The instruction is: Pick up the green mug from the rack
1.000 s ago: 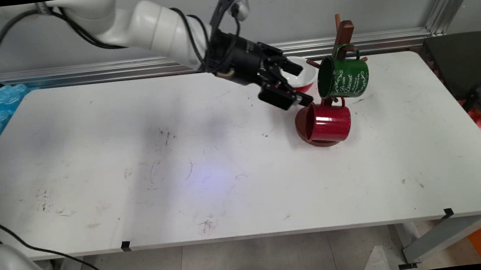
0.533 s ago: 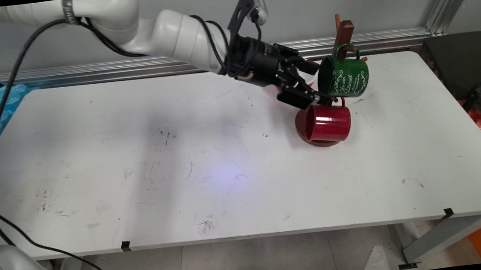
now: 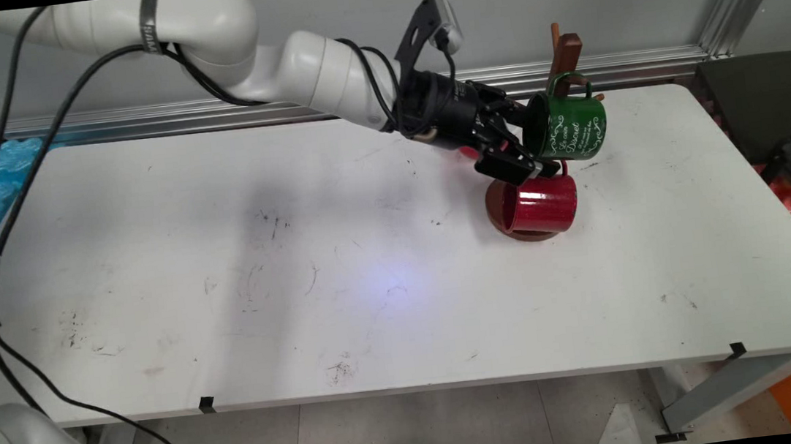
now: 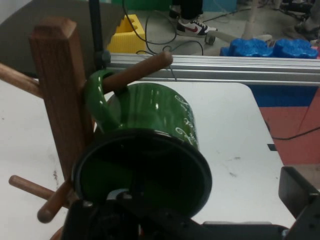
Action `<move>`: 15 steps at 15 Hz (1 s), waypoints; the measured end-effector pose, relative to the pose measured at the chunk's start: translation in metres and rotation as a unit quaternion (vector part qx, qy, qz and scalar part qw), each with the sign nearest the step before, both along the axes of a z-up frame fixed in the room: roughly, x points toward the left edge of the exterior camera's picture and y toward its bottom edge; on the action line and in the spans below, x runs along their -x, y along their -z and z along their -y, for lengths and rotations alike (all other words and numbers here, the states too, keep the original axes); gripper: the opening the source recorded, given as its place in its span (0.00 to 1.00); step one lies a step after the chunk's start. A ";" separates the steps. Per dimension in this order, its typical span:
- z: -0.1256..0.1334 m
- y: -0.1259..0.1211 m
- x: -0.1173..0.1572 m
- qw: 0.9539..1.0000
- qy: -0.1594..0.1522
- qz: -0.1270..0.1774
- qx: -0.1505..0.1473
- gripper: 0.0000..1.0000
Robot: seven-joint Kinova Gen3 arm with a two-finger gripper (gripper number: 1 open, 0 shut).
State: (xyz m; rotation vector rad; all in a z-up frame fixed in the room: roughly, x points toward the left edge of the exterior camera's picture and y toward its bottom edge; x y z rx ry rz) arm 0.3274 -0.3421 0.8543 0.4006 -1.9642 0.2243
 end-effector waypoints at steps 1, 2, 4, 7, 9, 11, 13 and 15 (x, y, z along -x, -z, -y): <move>0.002 0.002 0.002 1.000 -0.001 0.000 0.001 1.00; 0.002 0.003 0.003 1.000 -0.001 0.001 0.001 1.00; 0.006 0.006 0.006 1.000 -0.002 0.001 0.003 1.00; 0.009 0.009 0.011 1.000 -0.004 0.000 0.003 1.00; 0.011 0.010 0.014 1.000 -0.004 -0.001 0.002 1.00; 0.012 0.010 0.017 1.000 -0.004 -0.003 0.001 1.00; 0.013 0.009 0.020 1.000 -0.004 -0.006 0.001 0.00; 0.014 0.008 0.022 1.000 -0.003 -0.008 0.000 0.00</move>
